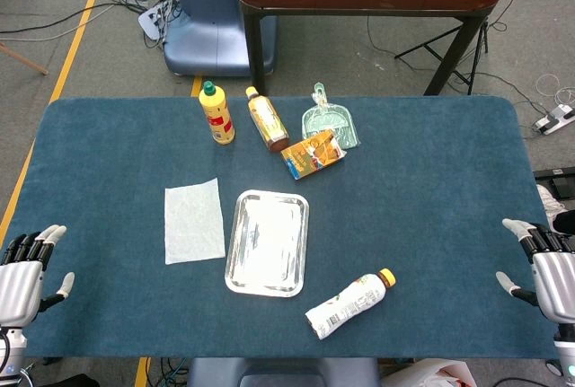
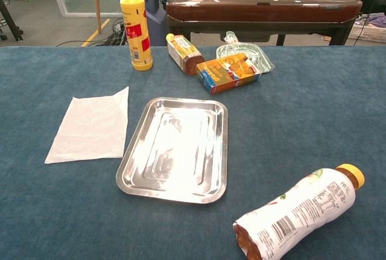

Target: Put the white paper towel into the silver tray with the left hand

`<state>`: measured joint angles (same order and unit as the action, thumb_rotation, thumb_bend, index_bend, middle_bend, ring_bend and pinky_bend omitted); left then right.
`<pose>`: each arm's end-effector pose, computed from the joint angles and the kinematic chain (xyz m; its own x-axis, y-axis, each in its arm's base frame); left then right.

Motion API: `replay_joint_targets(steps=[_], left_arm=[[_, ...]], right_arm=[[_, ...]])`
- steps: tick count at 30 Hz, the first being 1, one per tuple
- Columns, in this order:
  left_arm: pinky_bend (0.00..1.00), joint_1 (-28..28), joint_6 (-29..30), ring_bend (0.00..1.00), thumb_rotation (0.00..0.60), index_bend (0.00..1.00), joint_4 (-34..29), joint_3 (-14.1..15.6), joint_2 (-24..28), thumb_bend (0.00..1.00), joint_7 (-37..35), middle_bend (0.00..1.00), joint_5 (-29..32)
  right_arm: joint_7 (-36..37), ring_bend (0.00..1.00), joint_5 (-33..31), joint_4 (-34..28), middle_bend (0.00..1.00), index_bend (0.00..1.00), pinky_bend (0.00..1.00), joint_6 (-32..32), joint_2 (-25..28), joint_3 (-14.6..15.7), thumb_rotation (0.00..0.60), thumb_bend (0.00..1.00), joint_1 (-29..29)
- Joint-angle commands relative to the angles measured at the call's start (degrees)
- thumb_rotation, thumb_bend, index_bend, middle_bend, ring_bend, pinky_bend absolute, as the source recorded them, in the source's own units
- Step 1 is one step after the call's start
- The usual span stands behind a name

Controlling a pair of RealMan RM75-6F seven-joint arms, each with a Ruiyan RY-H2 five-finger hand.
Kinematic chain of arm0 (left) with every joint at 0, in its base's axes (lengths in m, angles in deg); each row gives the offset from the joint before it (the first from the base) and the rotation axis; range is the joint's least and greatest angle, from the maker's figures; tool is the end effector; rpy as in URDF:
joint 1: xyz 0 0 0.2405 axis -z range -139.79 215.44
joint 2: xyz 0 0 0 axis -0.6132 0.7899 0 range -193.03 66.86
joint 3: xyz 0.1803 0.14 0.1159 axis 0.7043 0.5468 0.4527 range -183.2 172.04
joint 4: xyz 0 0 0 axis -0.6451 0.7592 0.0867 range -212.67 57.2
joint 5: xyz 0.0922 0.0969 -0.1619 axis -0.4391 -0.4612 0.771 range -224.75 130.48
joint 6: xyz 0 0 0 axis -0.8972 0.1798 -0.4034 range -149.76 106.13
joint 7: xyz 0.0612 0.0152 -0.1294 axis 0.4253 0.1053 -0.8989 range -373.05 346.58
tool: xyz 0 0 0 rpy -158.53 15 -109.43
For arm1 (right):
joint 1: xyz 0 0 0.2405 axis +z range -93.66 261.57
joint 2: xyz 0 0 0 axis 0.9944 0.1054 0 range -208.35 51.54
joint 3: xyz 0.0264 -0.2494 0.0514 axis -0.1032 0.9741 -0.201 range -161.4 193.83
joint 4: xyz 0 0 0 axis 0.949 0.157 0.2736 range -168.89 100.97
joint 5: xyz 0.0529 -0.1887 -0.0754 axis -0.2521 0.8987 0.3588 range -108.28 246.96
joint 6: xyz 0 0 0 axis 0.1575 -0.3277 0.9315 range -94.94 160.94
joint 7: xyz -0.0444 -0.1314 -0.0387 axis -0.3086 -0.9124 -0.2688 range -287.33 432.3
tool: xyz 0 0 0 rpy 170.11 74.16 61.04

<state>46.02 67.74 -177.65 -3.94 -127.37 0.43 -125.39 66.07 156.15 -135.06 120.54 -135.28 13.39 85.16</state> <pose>-0.2955 0.1788 0.1528 0.4917 0.0140 0.8706 0.8680 0.0709 -0.4914 -0.2956 -0.1604 0.1893 0.4741 0.0105 0.8804 -0.8802 0.0277 0.4737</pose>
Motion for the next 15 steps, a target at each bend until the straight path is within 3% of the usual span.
replay_joint_targets(steps=[1,9,15], left_arm=[[0.07,-0.2,-0.2,0.11,0.600,0.14,0.0,-0.1,0.0,0.32,0.0,0.15,-0.2],[0.07,0.5,-2.9,0.12,0.600,0.15,0.1,-0.9,0.5,0.32,-1.8,0.15,-2.2],[0.07,3.3,-6.5,0.15,0.600,0.29,2.5,-2.1,-0.9,0.32,-5.8,0.15,-5.2]], right_arm=[[0.0,0.18,0.0,0.0,0.23,0.20,0.28,-0.1,0.0,0.0,0.600,0.18,0.1],[-0.4,0.18,0.3,-0.6,0.23,0.20,0.28,0.7,0.7,-1.1,0.600,0.18,0.5],[-0.7,0.18,0.0,-1.6,0.23,0.20,0.28,1.1,1.9,-2.1,0.600,0.18,0.9]])
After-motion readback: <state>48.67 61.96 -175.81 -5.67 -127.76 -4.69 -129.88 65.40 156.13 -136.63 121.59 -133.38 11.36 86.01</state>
